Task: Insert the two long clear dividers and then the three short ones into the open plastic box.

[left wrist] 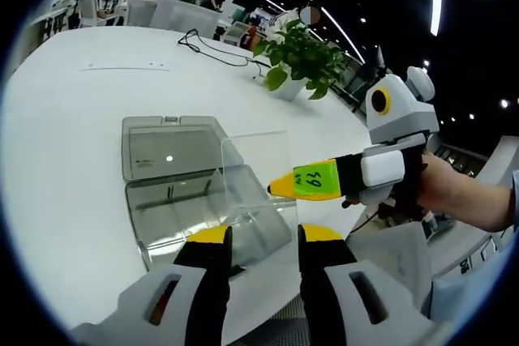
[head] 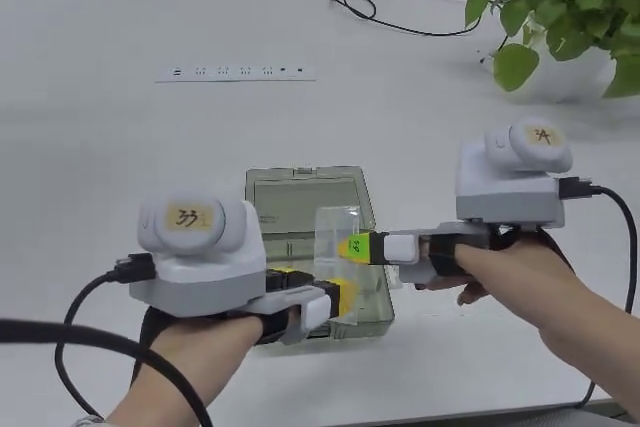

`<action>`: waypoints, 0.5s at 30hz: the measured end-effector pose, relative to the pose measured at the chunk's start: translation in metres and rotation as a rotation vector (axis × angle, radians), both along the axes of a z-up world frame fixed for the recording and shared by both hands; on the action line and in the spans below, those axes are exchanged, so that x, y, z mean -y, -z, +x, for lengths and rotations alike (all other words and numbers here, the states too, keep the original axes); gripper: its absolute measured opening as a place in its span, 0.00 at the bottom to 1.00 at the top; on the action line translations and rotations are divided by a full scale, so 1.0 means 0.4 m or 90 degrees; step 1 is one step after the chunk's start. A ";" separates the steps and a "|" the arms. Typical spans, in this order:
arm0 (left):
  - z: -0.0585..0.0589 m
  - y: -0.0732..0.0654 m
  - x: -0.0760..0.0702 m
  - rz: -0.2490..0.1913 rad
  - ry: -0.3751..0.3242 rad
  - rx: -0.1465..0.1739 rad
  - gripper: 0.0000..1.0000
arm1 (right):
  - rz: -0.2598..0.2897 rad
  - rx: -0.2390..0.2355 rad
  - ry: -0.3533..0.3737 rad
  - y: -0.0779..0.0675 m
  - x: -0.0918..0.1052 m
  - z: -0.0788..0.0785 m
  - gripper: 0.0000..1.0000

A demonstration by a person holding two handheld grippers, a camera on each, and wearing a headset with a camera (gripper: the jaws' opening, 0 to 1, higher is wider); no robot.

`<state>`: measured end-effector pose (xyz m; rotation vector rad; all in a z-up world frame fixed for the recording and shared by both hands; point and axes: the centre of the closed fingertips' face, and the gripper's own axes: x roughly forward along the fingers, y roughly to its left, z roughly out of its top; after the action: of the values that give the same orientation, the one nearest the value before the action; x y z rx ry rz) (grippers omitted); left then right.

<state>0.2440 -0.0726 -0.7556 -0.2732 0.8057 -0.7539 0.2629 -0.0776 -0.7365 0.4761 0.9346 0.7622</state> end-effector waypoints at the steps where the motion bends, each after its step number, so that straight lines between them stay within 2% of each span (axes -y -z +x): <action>1: -0.001 0.000 0.000 0.000 0.003 0.001 0.34 | 0.002 -0.002 0.000 -0.001 -0.001 -0.001 0.02; 5: -0.004 -0.006 0.000 -0.003 0.015 0.021 0.48 | 0.001 -0.007 -0.001 0.007 0.004 0.004 0.02; 9: -0.004 -0.009 -0.006 0.005 0.032 0.050 0.59 | 0.000 -0.010 0.001 0.008 0.005 0.003 0.02; 11: -0.002 -0.016 -0.003 0.001 0.045 0.067 0.67 | 0.001 -0.013 0.002 0.007 0.003 -0.001 0.02; 15: -0.004 -0.018 -0.003 0.022 0.081 0.111 0.82 | 0.000 -0.020 0.003 0.007 0.003 -0.006 0.02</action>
<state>0.2425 -0.0715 -0.7482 -0.1231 0.6740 -0.8703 0.2606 -0.0787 -0.7394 0.4918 0.9627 0.7520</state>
